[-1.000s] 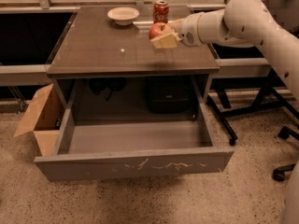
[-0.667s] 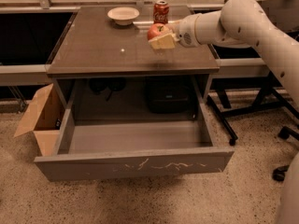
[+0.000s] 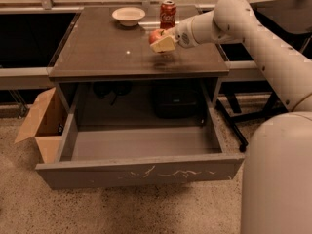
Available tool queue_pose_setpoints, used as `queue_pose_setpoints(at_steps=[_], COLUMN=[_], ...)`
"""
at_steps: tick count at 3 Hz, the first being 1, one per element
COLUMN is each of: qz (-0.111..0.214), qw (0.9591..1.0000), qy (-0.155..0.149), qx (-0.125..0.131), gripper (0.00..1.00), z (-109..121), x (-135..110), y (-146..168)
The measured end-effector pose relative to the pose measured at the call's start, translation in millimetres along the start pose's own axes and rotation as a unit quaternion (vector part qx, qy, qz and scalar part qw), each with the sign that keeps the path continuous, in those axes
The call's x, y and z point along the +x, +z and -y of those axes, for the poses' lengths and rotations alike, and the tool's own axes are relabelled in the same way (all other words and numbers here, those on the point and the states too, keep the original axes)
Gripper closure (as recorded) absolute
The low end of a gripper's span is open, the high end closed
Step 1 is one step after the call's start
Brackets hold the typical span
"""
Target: Pick apple from top drawer and place on counter
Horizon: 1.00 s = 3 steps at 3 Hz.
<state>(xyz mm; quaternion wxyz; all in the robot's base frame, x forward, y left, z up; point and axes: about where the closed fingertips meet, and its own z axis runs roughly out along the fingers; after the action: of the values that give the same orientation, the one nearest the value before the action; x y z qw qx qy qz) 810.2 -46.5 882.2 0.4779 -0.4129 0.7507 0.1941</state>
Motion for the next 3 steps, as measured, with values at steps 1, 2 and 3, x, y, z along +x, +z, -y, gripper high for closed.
queue_pose_setpoints(at_steps=[1, 2, 3], qz=[-0.018, -0.034, -0.036], qw=[0.9998, 0.9994, 0.9993], qy=[-0.001, -0.006, -0.008], qx=[-0.001, 0.001, 0.002], gripper=[0.86, 0.63, 0.40], z=[11, 16, 18], x=[0, 1, 0], y=[18, 30, 31])
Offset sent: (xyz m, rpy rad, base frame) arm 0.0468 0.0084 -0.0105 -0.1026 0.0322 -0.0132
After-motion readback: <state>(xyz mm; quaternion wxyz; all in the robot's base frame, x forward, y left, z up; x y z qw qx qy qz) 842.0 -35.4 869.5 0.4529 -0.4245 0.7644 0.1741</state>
